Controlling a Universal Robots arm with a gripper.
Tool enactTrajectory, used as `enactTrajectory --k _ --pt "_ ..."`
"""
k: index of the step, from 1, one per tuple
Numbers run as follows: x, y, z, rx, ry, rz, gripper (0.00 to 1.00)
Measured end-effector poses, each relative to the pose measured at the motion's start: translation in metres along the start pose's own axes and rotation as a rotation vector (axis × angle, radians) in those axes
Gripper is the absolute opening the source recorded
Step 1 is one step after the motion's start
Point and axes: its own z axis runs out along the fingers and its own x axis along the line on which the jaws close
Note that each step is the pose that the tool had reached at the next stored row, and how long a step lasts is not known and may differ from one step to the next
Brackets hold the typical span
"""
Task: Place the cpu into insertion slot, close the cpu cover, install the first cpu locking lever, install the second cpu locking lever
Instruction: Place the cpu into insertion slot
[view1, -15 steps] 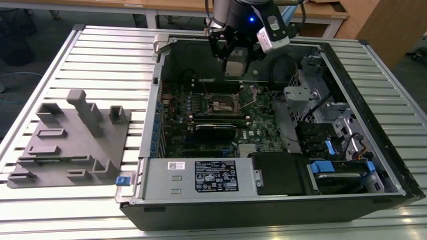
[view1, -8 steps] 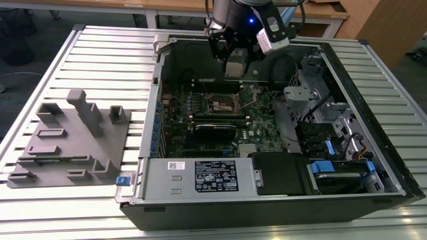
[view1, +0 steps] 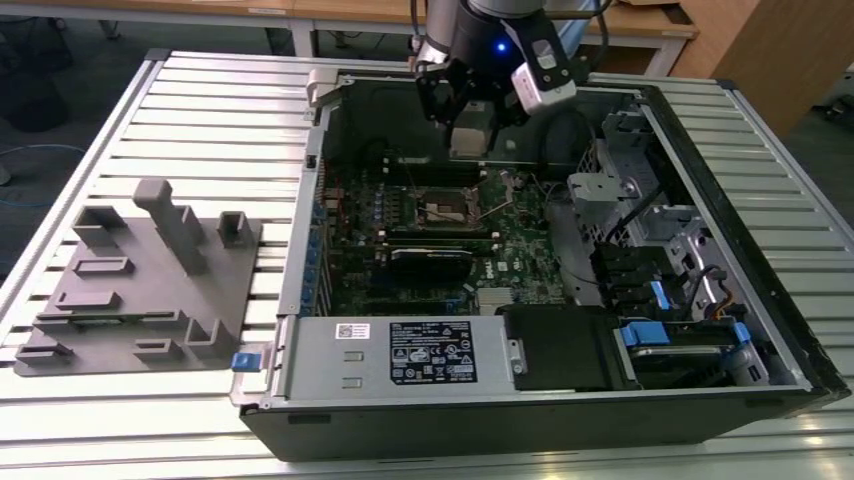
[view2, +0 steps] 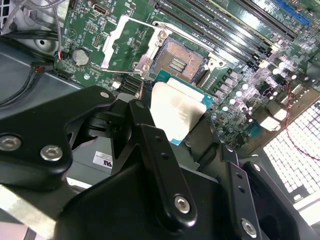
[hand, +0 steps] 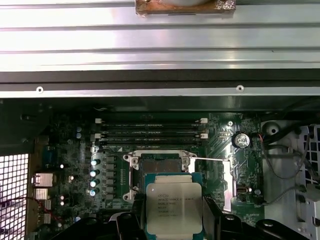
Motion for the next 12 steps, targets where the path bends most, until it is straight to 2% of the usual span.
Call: enactTrajectory --k 12 --pt "0.0 -0.0005 0.005 0.0001 0.0001 0.0 0.54"
